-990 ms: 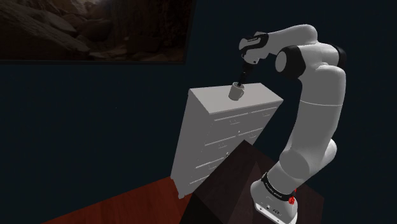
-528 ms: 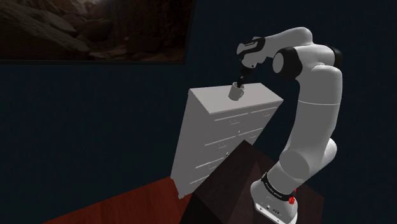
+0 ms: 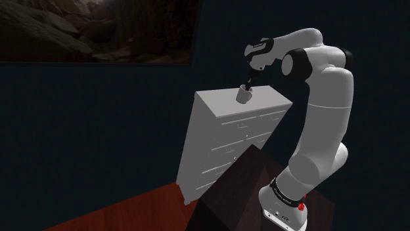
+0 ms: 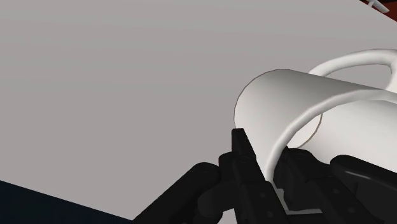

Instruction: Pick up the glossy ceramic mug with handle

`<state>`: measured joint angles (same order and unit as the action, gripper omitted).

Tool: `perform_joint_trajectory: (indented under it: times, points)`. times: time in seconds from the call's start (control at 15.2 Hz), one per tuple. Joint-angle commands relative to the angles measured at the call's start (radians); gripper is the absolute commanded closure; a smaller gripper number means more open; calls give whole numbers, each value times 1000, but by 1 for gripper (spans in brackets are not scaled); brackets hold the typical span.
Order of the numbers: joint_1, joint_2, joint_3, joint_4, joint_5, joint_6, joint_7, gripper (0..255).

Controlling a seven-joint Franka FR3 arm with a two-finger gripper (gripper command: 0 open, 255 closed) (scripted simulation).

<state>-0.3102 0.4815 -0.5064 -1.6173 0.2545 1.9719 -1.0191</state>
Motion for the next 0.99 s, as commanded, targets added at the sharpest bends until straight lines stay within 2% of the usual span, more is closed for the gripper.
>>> perform_joint_trajectory:
  times: [0.0,0.92]
  points:
    - [-1,2,0,1,1,0,-1,255]
    - [-1,-49,-17,119,-32,-161,22,255]
